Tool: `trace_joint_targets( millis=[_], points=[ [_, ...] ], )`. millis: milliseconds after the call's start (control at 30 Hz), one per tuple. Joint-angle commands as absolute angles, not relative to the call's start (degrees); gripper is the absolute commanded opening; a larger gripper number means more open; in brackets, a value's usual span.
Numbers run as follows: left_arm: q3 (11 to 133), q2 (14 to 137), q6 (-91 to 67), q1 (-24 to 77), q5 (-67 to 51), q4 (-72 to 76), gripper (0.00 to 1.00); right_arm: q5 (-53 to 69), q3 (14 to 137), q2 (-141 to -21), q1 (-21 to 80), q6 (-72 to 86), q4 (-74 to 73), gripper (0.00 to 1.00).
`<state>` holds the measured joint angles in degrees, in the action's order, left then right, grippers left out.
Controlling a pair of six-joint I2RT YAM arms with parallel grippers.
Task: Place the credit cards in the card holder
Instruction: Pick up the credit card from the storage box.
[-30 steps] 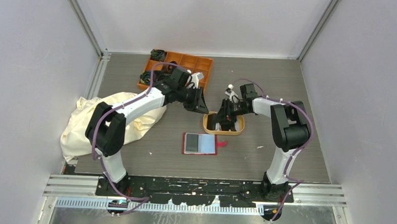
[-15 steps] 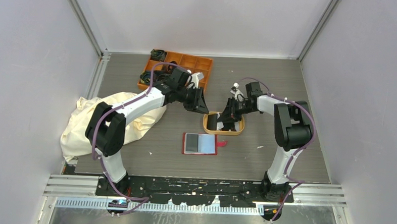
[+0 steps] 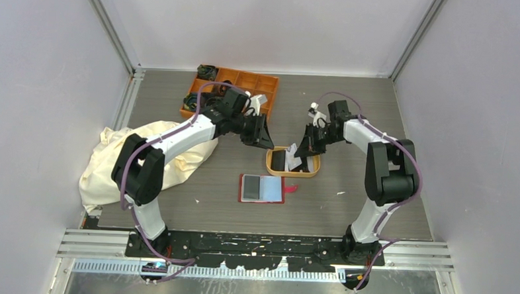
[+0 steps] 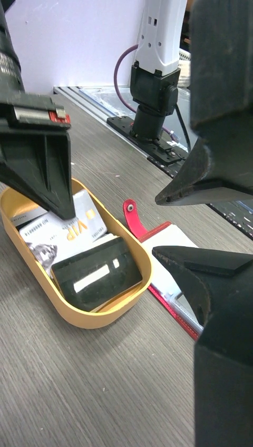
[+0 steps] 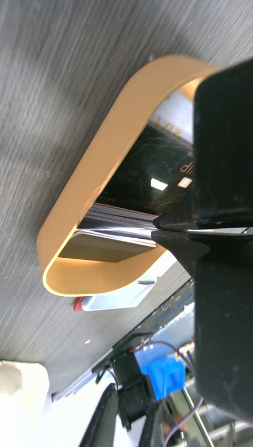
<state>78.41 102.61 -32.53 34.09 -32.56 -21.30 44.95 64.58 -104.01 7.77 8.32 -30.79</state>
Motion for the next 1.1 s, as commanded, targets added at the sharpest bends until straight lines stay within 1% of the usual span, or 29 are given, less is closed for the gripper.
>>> trace_joint_targets(
  millis=[0,133,233,333,400,467,533,667,767,833,900,1067],
  points=[
    [78.4,98.9,-32.0,33.5,-35.6,-17.3,0.36,38.1,69.5,-98.3,6.7,-0.5,-39.7,0.01],
    [76.5,96.1,-31.3,33.3,-35.4,-13.8,0.41,36.8,71.0,-96.6,6.0,-5.4,-43.5,0.01],
    [72.6,92.0,-30.8,33.4,-34.5,-7.9,0.46,39.5,71.1,-93.7,5.5,-6.9,-44.1,0.01],
    [67.5,87.1,-29.8,33.4,-31.9,-0.8,0.51,45.9,70.0,-89.4,5.2,-8.4,-43.8,0.01],
    [62.8,83.2,-30.9,33.4,-30.9,6.4,0.61,50.7,68.1,-85.2,5.3,-8.3,-41.6,0.01],
    [56.7,79.7,-34.7,33.4,-30.9,15.0,0.68,56.9,64.8,-81.7,5.3,-6.8,-36.8,0.01],
    [50.5,76.2,-39.7,33.5,-32.2,24.4,0.71,62.9,60.7,-78.3,5.3,-2.3,-29.2,0.01],
    [36.4,70.3,-47.8,33.6,-34.6,44.5,0.71,71.4,52.2,-74.2,6.9,10.4,-8.8,0.01],
    [28.6,65.8,-48.0,34.9,-32.6,52.4,0.7,74.1,50.5,-73.0,10.1,8.5,-8.3,0.01],
    [25.5,63.3,-45.9,36.9,-31.1,52.7,0.68,75.9,50.3,-72.5,12.5,4.8,-10.7,0.01],
    [23.3,61.3,-43.4,39.9,-29.1,52.6,0.67,78.2,51.0,-72.4,14.5,-2.9,-16.5,0.01],
    [19.6,59.1,-40.8,44.0,-24.0,52.2,0.63,82.5,55.3,-73.9,17.5,-28.2,-39.1,0.01]
  ],
)
